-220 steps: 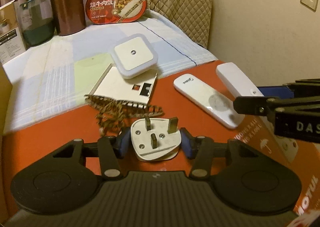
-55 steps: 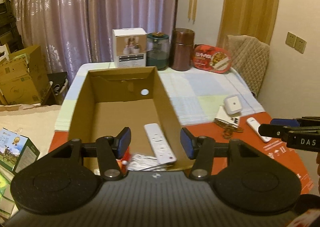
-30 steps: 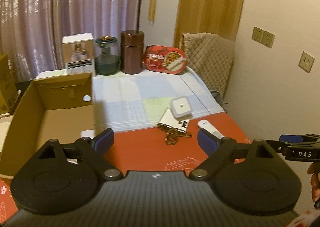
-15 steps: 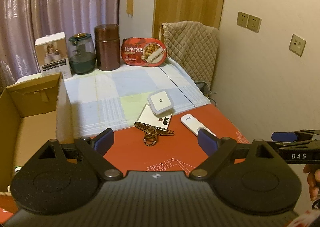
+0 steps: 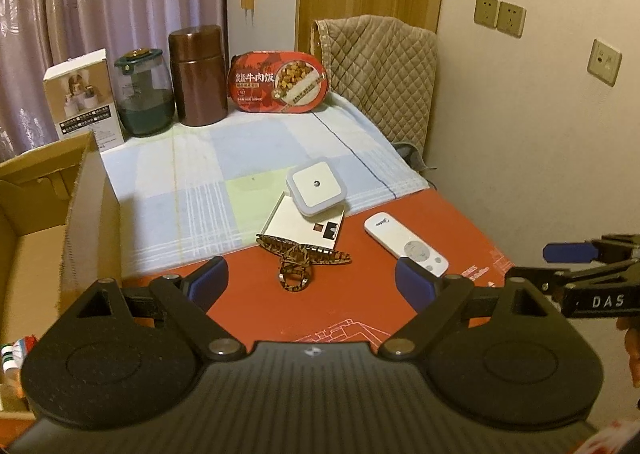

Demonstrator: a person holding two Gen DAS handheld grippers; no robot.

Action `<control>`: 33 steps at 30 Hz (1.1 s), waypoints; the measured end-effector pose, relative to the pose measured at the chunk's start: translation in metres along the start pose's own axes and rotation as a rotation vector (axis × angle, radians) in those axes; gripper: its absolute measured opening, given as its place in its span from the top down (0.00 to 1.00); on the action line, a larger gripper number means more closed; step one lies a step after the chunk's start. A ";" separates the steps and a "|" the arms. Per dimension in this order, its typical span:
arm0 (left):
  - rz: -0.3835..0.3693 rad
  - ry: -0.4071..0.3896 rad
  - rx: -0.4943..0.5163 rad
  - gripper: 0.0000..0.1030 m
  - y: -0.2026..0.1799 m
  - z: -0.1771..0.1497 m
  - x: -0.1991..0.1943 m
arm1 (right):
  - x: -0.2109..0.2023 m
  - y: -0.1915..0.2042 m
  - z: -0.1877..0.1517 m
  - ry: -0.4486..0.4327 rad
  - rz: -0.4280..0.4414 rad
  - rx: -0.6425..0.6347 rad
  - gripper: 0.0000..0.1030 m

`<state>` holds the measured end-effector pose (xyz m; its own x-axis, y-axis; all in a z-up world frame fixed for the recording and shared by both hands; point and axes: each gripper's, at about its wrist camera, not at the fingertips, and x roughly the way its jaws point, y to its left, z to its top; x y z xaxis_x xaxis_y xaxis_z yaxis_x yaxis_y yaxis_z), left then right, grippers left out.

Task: Organize rigid objects
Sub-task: 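Grasp the white Midea remote with the right tool while the left tool grasps the striped hair clip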

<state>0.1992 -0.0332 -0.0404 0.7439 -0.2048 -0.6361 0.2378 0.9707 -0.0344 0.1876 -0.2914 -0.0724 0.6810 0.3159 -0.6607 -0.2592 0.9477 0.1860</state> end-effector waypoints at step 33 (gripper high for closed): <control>0.015 0.053 0.070 0.29 0.012 -0.023 0.124 | 0.146 -0.006 0.005 0.025 0.037 -0.187 0.46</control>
<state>0.2800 -0.0437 -0.1371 0.7142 -0.1816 -0.6760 0.2711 0.9622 0.0279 0.2919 -0.2505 -0.1659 0.6517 0.3473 -0.6743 -0.4082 0.9099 0.0741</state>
